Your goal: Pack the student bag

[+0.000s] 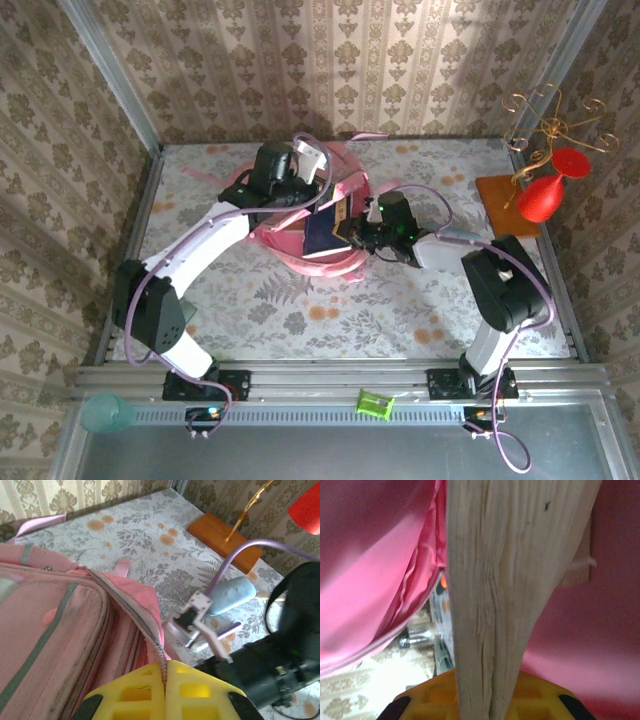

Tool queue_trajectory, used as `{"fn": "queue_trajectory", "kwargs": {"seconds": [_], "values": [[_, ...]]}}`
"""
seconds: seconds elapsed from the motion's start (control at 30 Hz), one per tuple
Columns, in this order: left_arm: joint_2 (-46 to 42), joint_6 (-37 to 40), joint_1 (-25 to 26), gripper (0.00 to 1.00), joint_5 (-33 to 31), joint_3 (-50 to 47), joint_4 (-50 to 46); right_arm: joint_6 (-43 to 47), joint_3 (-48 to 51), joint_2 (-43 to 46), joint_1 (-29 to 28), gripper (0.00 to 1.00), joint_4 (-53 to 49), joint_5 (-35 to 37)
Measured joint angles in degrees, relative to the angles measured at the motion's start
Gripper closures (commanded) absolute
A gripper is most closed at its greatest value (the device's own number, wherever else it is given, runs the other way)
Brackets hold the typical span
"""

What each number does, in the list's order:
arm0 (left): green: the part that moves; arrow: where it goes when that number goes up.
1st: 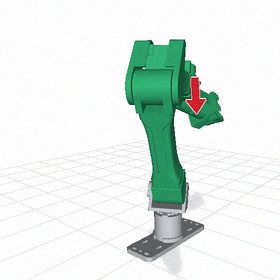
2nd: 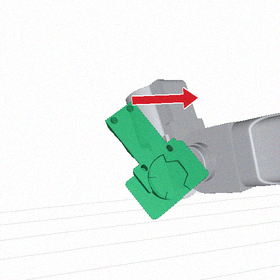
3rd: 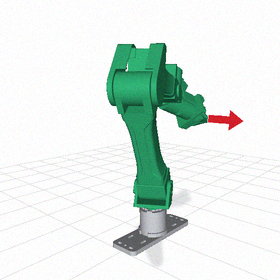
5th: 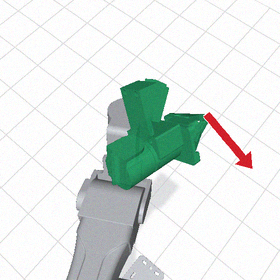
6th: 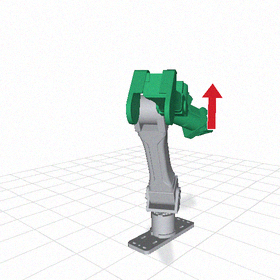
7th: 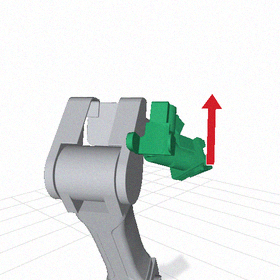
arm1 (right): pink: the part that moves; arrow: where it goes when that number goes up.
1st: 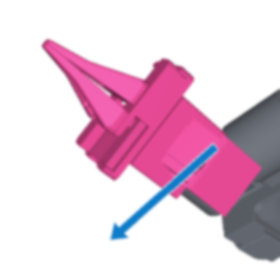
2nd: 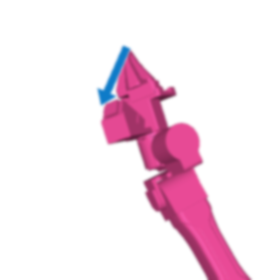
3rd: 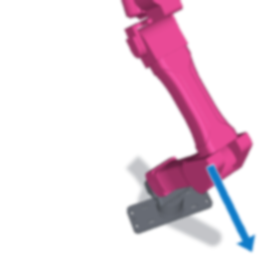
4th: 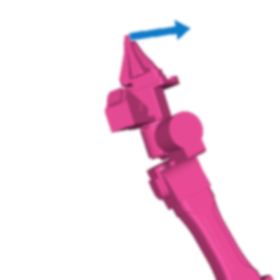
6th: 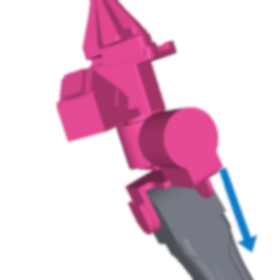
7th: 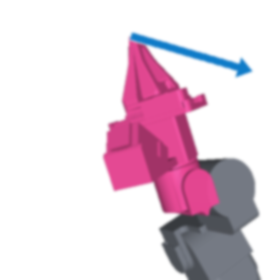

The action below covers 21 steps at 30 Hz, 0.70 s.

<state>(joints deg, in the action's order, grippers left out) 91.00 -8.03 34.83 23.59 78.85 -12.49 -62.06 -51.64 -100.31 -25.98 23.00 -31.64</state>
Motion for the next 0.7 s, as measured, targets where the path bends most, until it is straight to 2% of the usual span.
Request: {"fn": "queue_trajectory", "kwargs": {"seconds": [0.17, 0.27, 0.43, 0.53, 0.7], "values": [[-0.02, -0.87, 0.02, 1.00, 0.04, 1.51, 0.00, -1.95, -5.90, -6.62, -2.23, 0.93, 2.10, 6.75], [-0.02, -1.36, 0.02, 1.00, 0.04, 2.21, 0.00, -2.08, -9.97, -10.19, -3.43, 0.84, 2.80, 11.04], [-0.07, -2.10, 0.02, 1.00, 0.04, 2.23, 0.35, 1.18, -13.88, -12.11, -3.04, 0.63, 0.96, 15.85], [-0.31, -2.84, 0.02, 1.00, -0.07, 2.01, 0.83, 3.54, -11.47, -9.94, -1.68, 0.51, 0.52, 16.85], [-0.94, -4.87, 0.09, 1.00, -1.09, 0.13, 2.47, 8.57, -0.90, 2.95, 0.26, 0.49, -4.00, 17.99]]}}
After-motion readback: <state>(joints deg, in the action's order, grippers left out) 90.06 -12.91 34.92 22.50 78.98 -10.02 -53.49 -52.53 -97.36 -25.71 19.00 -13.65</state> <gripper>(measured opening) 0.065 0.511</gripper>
